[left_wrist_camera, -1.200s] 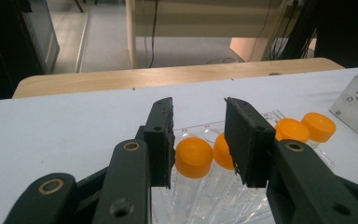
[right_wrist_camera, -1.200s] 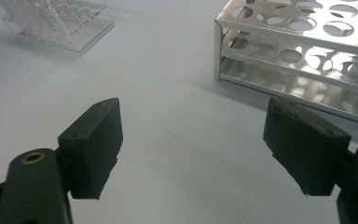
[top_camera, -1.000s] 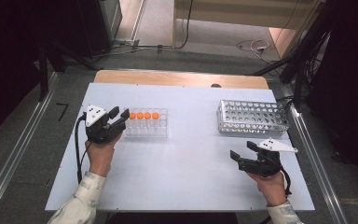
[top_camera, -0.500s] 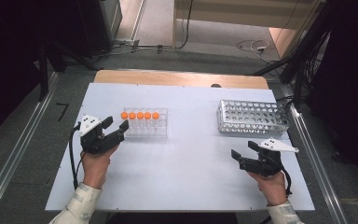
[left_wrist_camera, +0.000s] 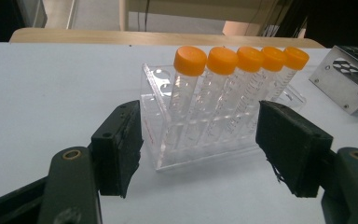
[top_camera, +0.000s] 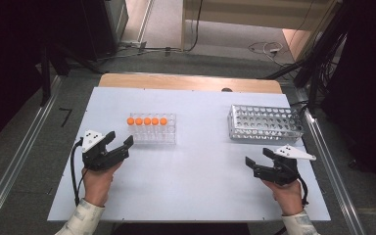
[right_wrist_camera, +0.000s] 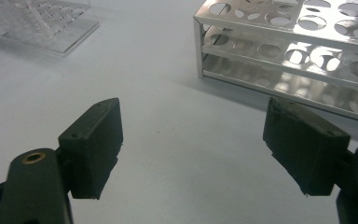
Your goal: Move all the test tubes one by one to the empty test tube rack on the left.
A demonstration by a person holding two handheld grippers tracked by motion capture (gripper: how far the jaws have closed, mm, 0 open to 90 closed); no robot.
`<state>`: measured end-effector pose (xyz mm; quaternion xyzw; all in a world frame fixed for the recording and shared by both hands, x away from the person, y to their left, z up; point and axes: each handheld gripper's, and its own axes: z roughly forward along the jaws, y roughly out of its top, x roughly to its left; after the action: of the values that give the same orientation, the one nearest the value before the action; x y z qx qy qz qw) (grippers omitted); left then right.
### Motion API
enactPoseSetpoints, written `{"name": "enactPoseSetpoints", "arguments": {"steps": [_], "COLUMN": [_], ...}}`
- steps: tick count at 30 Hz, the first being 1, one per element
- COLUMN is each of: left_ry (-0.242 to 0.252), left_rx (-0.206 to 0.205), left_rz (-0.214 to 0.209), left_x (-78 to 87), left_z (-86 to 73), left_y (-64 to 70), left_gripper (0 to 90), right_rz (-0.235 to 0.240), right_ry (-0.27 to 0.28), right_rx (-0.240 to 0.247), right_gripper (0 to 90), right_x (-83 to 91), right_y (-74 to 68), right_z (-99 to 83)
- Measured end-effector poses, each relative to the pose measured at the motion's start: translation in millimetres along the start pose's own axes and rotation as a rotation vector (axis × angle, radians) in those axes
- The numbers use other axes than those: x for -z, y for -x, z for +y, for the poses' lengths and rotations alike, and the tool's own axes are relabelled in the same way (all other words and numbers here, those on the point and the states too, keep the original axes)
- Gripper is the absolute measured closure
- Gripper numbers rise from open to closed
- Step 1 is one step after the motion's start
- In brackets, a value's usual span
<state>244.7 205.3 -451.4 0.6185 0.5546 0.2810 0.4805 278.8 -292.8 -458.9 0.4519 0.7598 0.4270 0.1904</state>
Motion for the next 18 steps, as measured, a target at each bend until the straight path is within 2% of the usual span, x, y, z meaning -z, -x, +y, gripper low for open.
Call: {"name": "enactPoseSetpoints", "arguments": {"steps": [11, 18], "left_ry": [-0.007, -0.012], "left_rx": [0.011, 0.023], "left_rz": [0.036, 0.066], "left_x": [20.5, 27.7], "left_z": [-14.5, -20.7], "left_y": [-12.5, -22.0], "left_gripper": [28.4, 26.6], "right_rz": [-0.036, -0.060], "right_ry": [0.008, 0.008], "right_rx": [-0.028, -0.033], "right_gripper": [18.4, 18.4], "right_x": [8.9, 13.7], "right_y": [12.7, 19.1], "right_z": [-6.7, -11.6]}}
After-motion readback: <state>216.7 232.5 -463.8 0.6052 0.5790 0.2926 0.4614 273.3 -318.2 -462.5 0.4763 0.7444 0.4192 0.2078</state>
